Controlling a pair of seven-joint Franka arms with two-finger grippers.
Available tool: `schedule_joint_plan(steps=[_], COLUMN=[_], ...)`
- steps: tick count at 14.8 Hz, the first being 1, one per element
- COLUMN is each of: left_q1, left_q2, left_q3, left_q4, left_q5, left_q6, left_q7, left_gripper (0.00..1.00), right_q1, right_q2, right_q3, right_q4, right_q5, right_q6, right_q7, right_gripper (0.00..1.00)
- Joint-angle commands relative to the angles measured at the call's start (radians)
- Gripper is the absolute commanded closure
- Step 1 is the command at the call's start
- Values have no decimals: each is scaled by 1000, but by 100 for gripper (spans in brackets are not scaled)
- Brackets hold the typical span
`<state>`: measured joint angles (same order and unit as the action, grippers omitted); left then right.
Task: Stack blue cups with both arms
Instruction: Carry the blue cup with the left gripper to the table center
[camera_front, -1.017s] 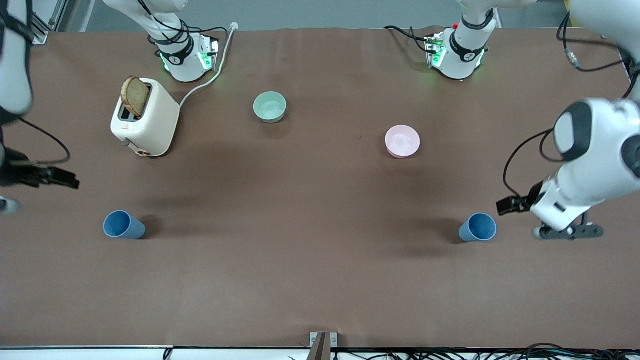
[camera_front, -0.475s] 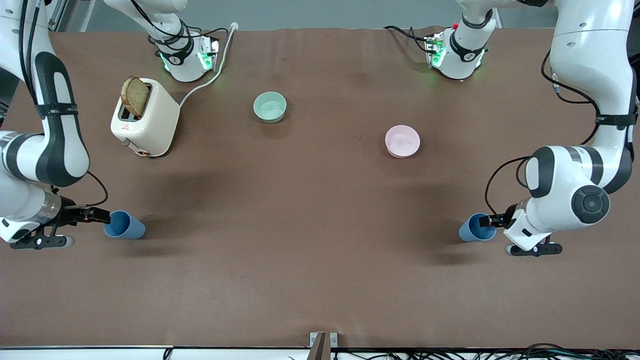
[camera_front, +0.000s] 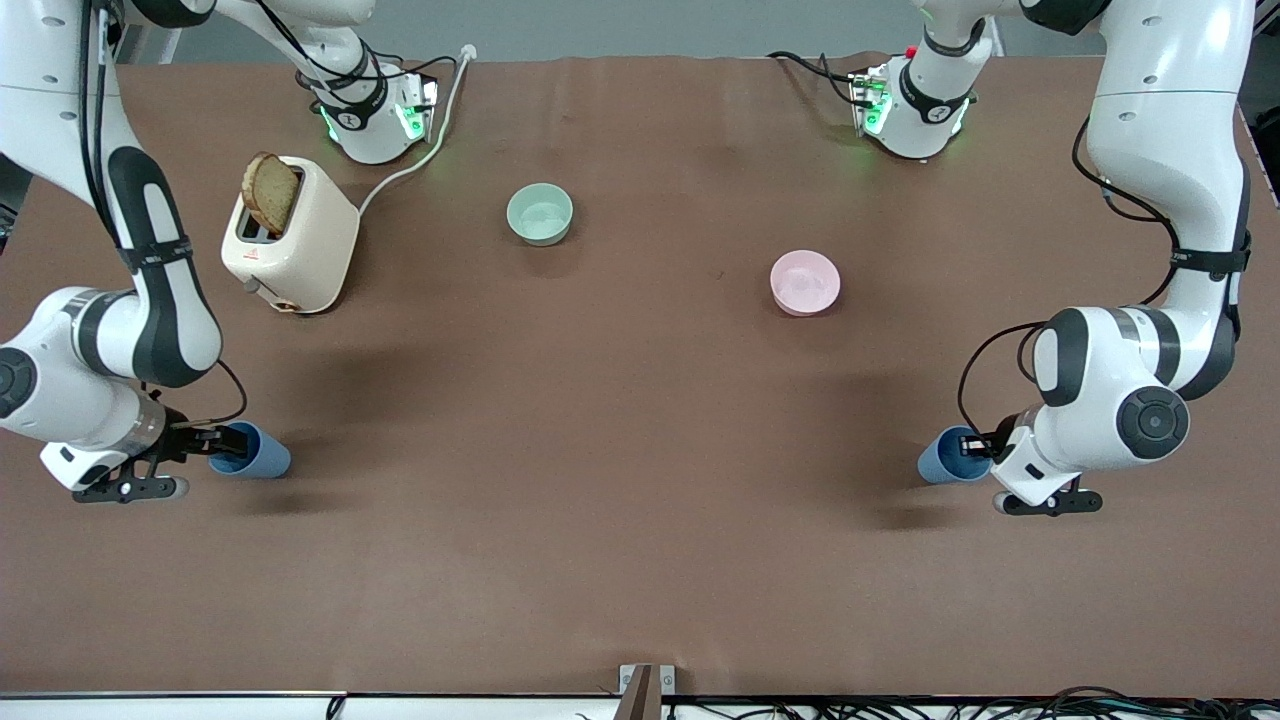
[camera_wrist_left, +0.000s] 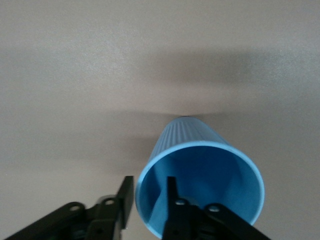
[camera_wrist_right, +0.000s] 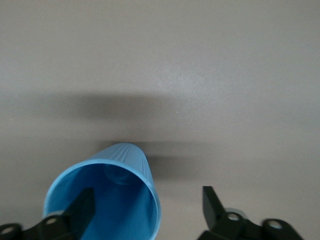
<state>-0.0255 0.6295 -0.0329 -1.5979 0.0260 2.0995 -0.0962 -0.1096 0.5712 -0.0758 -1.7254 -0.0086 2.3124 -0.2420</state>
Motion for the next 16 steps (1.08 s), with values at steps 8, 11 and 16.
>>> schedule_joint_plan(steps=[8,11,16], left_q1=[-109,-244,-444], left_q2=[-116,-88,5], left_q3=[-198,-248,-248], left_q4=[27,29,46], left_q5=[-3,11,9], left_q6=[-96,-82,11], left_q7=[-347,-599,-891], left_gripper=[100,100,100], right_q1=[-9,-4,27], right_q2=[13,-40,-106], right_q3=[11,14,17], right_q4=[9,87,216], right_q5=[-5,-5,159], right_q6=[-5,-173,-424], right_q7=[-5,3,52], right_gripper=[100,100,100])
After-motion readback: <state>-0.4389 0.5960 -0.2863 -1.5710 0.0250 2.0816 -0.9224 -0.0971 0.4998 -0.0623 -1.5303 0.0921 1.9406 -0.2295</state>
